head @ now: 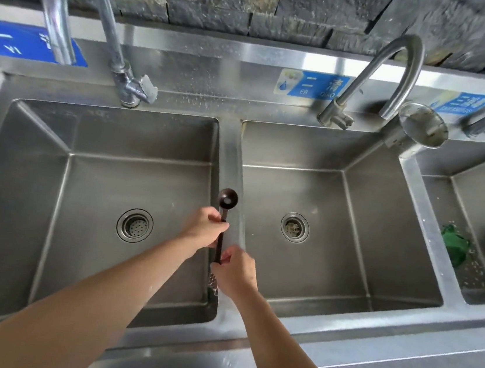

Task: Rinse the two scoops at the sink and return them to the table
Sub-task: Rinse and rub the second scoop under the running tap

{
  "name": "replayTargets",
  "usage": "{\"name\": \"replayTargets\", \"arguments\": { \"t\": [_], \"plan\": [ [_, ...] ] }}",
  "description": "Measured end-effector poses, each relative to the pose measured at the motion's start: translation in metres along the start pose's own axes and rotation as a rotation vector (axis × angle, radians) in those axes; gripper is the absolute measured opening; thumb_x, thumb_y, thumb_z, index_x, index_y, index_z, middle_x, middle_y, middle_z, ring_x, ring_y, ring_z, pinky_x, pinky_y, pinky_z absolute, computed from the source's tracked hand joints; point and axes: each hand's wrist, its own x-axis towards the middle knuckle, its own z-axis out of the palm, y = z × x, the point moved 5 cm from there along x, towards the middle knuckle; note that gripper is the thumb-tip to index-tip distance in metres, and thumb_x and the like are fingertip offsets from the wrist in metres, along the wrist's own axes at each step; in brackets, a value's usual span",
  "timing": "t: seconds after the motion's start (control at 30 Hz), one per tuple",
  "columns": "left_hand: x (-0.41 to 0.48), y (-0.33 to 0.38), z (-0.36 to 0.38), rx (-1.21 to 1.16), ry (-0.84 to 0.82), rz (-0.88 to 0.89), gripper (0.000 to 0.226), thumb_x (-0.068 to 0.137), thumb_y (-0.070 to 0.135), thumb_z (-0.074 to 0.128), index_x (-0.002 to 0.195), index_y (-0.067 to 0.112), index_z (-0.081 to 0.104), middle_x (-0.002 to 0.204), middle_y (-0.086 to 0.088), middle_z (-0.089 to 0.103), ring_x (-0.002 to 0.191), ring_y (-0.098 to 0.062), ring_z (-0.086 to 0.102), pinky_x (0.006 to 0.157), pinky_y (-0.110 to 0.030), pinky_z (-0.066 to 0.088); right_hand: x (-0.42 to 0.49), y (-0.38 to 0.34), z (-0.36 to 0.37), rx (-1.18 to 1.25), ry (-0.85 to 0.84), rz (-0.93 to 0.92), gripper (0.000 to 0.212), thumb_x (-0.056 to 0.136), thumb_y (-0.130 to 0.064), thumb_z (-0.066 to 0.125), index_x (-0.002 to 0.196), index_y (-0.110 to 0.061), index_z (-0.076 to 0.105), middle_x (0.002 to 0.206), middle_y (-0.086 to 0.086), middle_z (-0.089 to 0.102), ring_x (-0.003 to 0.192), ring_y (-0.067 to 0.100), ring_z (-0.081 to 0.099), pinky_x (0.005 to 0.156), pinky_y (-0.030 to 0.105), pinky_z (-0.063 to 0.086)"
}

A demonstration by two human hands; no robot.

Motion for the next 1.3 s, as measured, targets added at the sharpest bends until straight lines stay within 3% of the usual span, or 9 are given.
{"name": "replayTargets", "arguments": {
  "t": [0.2, 0.3, 0.4, 0.63, 0.73, 0.87, 1.0, 1.2, 1.3],
  "plan": [
    [-0.018, 0.019, -0.088, -0.183, 0.079, 0.074, 0.007, 0.087, 0.002, 0.065, 0.088, 0.005, 0.06, 0.085, -0.017, 0.068, 0.077, -0.029, 0.066, 0.081, -0.044, 0.055, 0.008, -0.074, 0.028, -0.009, -0.166, -0.199, 0.011, 0.085, -0.018, 0.062, 0.093, -0.014, 0.056, 0.091, 0.005, 0.065, 0.081, 0.025, 0.062, 0.069, 0.039, 0.055],
    [-0.031, 0.014, -0.126, -0.481, 0.08, 0.108, 0.008, 0.09, -0.003, 0.059, 0.094, 0.003, 0.056, 0.074, -0.013, 0.064, 0.06, -0.022, 0.06, 0.059, -0.032, 0.052, 0.0, -0.111, 0.054, -0.005, -0.405, -0.325, 0.022, 0.087, -0.017, 0.067, 0.106, -0.01, 0.059, 0.1, 0.008, 0.069, 0.081, 0.022, 0.064, 0.075, 0.039, 0.056],
    [-0.041, 0.001, -0.154, -0.693, 0.071, 0.085, 0.008, 0.095, 0.001, 0.055, 0.103, 0.002, 0.053, 0.076, -0.015, 0.06, 0.057, -0.02, 0.055, 0.053, -0.027, 0.047, -0.011, -0.138, 0.075, 0.072, -0.633, -0.314, 0.032, 0.088, -0.01, 0.069, 0.117, -0.004, 0.057, 0.101, 0.01, 0.068, 0.071, 0.015, 0.065, 0.066, 0.028, 0.059],
    [-0.035, -0.02, -0.189, -0.956, 0.112, -0.019, 0.013, 0.101, 0.008, 0.046, 0.11, 0.0, 0.051, 0.071, -0.01, 0.057, 0.044, -0.01, 0.036, 0.042, -0.021, 0.029, -0.012, -0.161, 0.091, -0.002, -0.841, -0.317, 0.016, 0.086, -0.009, 0.071, 0.099, -0.006, 0.062, 0.091, 0.006, 0.066, 0.075, 0.016, 0.063, 0.069, 0.026, 0.056],
    [-0.024, -0.022, -0.192, -0.942, 0.122, -0.052, 0.017, 0.102, 0.011, 0.04, 0.099, 0.003, 0.055, 0.061, -0.004, 0.046, 0.039, -0.008, 0.026, 0.041, -0.021, 0.017, 0.003, -0.166, 0.082, -0.085, -0.893, -0.305, 0.012, 0.089, -0.016, 0.07, 0.099, -0.01, 0.067, 0.092, 0.002, 0.07, 0.081, 0.015, 0.065, 0.078, 0.031, 0.057],
    [-0.005, -0.023, -0.195, -0.852, 0.146, -0.069, 0.022, 0.101, 0.009, 0.035, 0.086, 0.007, 0.052, 0.054, -0.001, 0.039, 0.034, -0.008, 0.022, 0.038, -0.02, 0.013, 0.04, -0.183, 0.056, -0.068, -0.81, -0.237, 0.018, 0.09, -0.021, 0.068, 0.105, -0.012, 0.069, 0.096, 0.007, 0.075, 0.082, 0.017, 0.068, 0.074, 0.03, 0.058],
    [0.022, -0.024, -0.195, -0.824, 0.149, -0.101, 0.024, 0.098, 0.004, 0.032, 0.086, 0.006, 0.053, 0.054, -0.002, 0.038, 0.035, -0.01, 0.021, 0.04, -0.018, 0.013, 0.092, -0.221, 0.018, 0.138, -0.506, -0.165, 0.018, 0.091, -0.014, 0.059, 0.108, -0.01, 0.064, 0.084, 0.003, 0.071, 0.067, 0.017, 0.064, 0.062, 0.027, 0.054],
    [0.061, -0.022, -0.192, -0.867, 0.175, -0.164, 0.023, 0.098, 0.009, 0.034, 0.091, 0.005, 0.055, 0.056, -0.004, 0.04, 0.034, -0.01, 0.021, 0.039, -0.017, 0.013, 0.14, -0.298, -0.019, 0.28, -0.288, -0.231, 0.01, 0.095, -0.026, 0.052, 0.092, -0.019, 0.058, 0.098, 0.008, 0.07, 0.066, 0.022, 0.066, 0.063, 0.032, 0.057],
    [0.072, -0.021, -0.191, -0.869, 0.179, -0.152, 0.021, 0.099, 0.01, 0.035, 0.091, 0.005, 0.053, 0.052, -0.001, 0.041, 0.033, -0.009, 0.02, 0.039, -0.015, 0.014, 0.152, -0.334, -0.023, 0.232, -0.193, -0.306, 0.024, 0.095, -0.041, 0.046, 0.084, -0.023, 0.056, 0.09, 0.006, 0.069, 0.054, 0.019, 0.062, 0.048, 0.028, 0.053]
  ]
}}
